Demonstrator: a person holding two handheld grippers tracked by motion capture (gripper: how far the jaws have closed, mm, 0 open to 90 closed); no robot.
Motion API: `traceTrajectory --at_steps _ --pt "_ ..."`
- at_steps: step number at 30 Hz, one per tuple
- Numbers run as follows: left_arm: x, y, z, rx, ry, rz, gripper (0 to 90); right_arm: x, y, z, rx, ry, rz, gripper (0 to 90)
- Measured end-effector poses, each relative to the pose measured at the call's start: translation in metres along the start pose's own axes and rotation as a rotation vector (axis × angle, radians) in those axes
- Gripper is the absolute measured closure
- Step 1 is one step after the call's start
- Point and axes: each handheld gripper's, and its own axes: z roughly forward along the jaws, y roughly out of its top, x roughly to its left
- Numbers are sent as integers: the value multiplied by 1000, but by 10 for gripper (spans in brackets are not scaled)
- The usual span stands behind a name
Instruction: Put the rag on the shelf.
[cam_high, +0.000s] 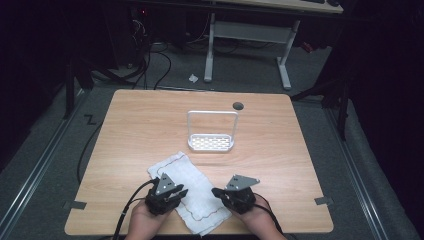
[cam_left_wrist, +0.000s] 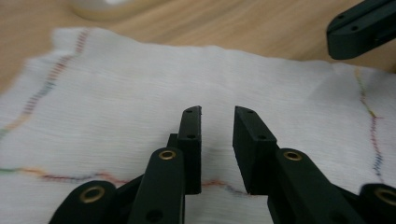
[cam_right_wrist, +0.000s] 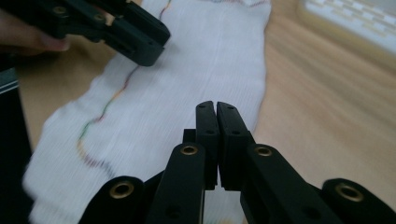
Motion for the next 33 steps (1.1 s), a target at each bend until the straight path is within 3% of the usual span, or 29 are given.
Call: traceTrajectory --at_steps 1,2,3,4,8,12,19,20,22,29,33 --pt "7 -3 -4 1 3 -33 722 -8 14 16 6 -10 -3 886" --pt "7 -3 -4 1 3 -33 726 -8 14 16 6 -10 -3 886" --pt "9 -7 -4 13 -2 -51 733 -16 25 34 23 -23 -3 887" --pt "10 -11 -4 29 -17 -57 737 -19 29 41 31 -29 0 887" --pt "7 -15 0 52 -26 -44 779 -29 41 71 69 -26 25 888" --pt "6 -16 2 58 -34 -43 773 -29 44 86 96 -25 14 899" --pt "11 -13 6 55 -54 -70 778 -29 32 74 92 -29 12 900" --pt "10 -12 9 47 -66 -98 778 -27 24 65 86 -32 14 900" --pt "12 -11 9 55 -65 -73 778 -24 17 58 78 -35 15 900" --pt "12 -8 15 43 -99 -78 768 -12 -2 35 72 -24 4 900" --pt "12 -3 24 37 -123 -85 762 -7 -15 18 76 -21 25 900"
